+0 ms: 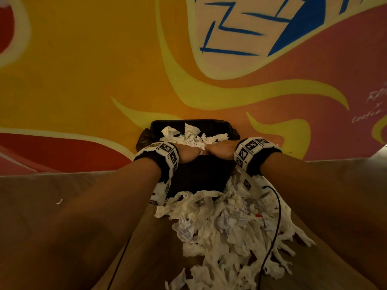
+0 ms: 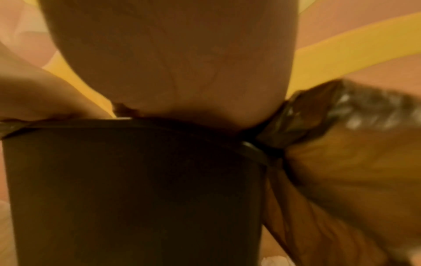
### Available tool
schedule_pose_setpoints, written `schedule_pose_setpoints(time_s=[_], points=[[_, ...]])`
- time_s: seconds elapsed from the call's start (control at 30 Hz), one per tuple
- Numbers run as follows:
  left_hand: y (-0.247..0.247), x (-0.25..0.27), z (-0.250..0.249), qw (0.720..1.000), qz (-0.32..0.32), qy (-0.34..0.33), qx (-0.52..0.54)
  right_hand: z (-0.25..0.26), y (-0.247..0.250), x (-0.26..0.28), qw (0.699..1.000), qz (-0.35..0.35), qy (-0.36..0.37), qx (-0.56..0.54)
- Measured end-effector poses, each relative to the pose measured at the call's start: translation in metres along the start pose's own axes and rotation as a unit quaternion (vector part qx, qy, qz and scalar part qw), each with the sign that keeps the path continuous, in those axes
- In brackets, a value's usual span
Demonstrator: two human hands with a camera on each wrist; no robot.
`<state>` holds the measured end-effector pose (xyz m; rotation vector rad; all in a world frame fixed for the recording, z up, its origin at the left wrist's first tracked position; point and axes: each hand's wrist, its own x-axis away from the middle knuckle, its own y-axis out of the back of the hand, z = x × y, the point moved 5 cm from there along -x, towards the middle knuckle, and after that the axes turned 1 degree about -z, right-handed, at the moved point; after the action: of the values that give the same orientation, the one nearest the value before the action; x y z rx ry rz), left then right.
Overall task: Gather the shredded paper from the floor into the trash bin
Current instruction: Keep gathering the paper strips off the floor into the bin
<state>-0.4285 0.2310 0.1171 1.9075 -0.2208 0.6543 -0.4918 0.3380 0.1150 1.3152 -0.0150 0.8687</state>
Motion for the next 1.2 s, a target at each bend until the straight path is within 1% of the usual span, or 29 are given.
schedule_pose_setpoints(time_s=[0.07,0.1,0.13,0.2,0.27,0.37,0.4,0.43,0.47,0.5,0.53,0.57,0.6,0.63,0.67,0.7,0.77,0.8,0.87,0.9,0.97,1.03,1.1,1.17,1.2], points=[[0.0,0.0,0.005,0.999,-0.01,0.001,-0.032,-0.003,0.0,0.004,0.999,0.002,0.007,0.036],[0.001,0.0,0.007,0.999,-0.019,-0.01,-0.043,-0.004,0.0,0.006,0.998,-0.006,0.029,0.058],[0.002,0.002,0.008,0.998,-0.028,-0.025,-0.045,-0.004,0.001,0.009,0.995,-0.031,0.061,0.07],[0.008,0.009,0.01,0.996,-0.047,-0.057,-0.04,-0.007,0.005,0.016,0.988,-0.098,0.108,0.042],[0.015,0.019,0.014,0.992,-0.075,-0.083,-0.052,-0.01,0.009,0.023,0.975,-0.157,0.149,0.045],[0.024,0.038,0.017,0.98,-0.146,-0.115,-0.069,-0.013,0.011,0.036,0.956,-0.221,0.176,0.081],[0.027,0.046,0.017,0.972,-0.187,-0.13,-0.064,-0.012,0.012,0.042,0.946,-0.257,0.187,0.072],[0.029,0.055,0.015,0.957,-0.24,-0.154,-0.055,-0.009,0.013,0.052,0.931,-0.296,0.207,0.06],[0.03,0.065,0.013,0.937,-0.294,-0.187,-0.034,-0.007,0.013,0.061,0.912,-0.336,0.23,0.045],[0.03,0.074,0.012,0.917,-0.331,-0.225,0.001,-0.004,0.012,0.071,0.891,-0.371,0.259,0.033],[0.026,0.081,0.012,0.905,-0.336,-0.258,0.048,-0.001,0.008,0.081,0.873,-0.393,0.288,0.03],[0.02,0.084,0.013,0.903,-0.31,-0.282,0.092,0.002,0.001,0.088,0.859,-0.4,0.318,0.034],[0.011,0.085,0.015,0.91,-0.269,-0.294,0.117,0.005,-0.008,0.093,0.854,-0.388,0.345,0.038],[0.001,0.083,0.017,0.922,-0.219,-0.295,0.124,0.008,-0.019,0.095,0.857,-0.359,0.367,0.039],[-0.011,0.079,0.02,0.934,-0.168,-0.291,0.119,0.009,-0.032,0.094,0.87,-0.313,0.379,0.04],[-0.024,0.073,0.025,0.946,-0.121,-0.283,0.105,0.009,-0.045,0.09,0.889,-0.256,0.377,0.049],[-0.05,0.059,0.036,0.962,-0.062,-0.257,0.067,0.005,-0.074,0.077,0.929,-0.135,0.331,0.095],[-0.063,0.051,0.043,0.969,-0.049,-0.239,0.042,0.001,-0.087,0.071,0.942,-0.088,0.298,0.125],[-0.087,0.034,0.057,0.978,-0.038,-0.203,-0.035,-0.008,-0.107,0.061,0.954,-0.026,0.238,0.179],[-0.098,0.026,0.062,0.978,-0.034,-0.194,-0.07,-0.011,-0.115,0.057,0.956,-0.009,0.218,0.196],[-0.119,0.013,0.068,0.977,-0.026,-0.192,-0.089,-0.015,-0.127,0.051,0.958,0.012,0.194,0.212],[-0.137,0.003,0.071,0.977,-0.008,-0.181,-0.109,-0.016,-0.138,0.047,0.955,0.022,0.186,0.23],[-0.153,-0.003,0.074,0.979,0.011,-0.156,-0.13,-0.017,-0.149,0.044,0.947,0.037,0.178,0.265],[-0.162,-0.004,0.074,0.98,0.007,-0.145,-0.133,-0.02,-0.158,0.042,0.936,0.064,0.164,0.305],[-0.164,-0.005,0.072,0.979,-0.01,-0.152,-0.136,-0.02,-0.159,0.042,0.932,0.071,0.163,0.316]])
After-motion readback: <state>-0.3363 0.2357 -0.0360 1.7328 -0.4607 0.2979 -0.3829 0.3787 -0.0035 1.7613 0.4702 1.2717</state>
